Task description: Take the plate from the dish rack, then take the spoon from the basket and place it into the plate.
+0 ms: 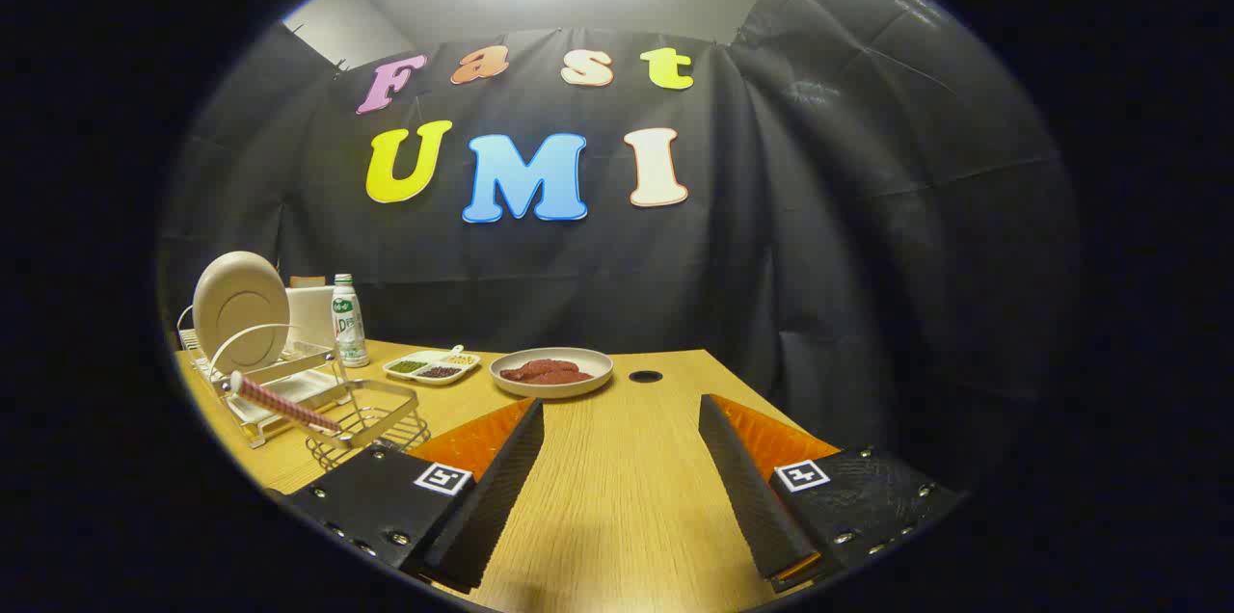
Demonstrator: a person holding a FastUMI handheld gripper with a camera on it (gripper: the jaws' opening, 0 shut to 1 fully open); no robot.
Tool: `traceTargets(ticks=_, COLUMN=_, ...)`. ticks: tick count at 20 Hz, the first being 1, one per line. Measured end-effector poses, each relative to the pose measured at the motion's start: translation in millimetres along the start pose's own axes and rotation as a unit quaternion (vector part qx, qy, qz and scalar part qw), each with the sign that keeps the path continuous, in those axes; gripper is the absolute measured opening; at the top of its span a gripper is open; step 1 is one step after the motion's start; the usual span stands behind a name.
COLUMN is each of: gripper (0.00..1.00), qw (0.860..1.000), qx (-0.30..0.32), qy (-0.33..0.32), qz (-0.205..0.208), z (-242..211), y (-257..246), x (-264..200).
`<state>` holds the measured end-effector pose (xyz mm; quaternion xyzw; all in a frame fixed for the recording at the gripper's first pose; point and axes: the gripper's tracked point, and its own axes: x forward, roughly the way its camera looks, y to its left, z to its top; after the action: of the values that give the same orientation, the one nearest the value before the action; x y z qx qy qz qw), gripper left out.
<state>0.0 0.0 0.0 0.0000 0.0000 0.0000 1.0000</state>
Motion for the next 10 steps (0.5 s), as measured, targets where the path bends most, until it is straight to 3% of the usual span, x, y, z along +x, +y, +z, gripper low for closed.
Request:
traceTargets(ticks=4, gripper=0.99, qw=0.999, qx=-0.036, qy=-0.022, qz=-0.021, z=45.0, y=-1.3, x=9.8)
traceTargets(ticks=10, gripper=0.98, qw=0.995, qx=-0.057, qy=-0.025, qz=-0.072, z=119.5, y=-6.7, x=-48.4)
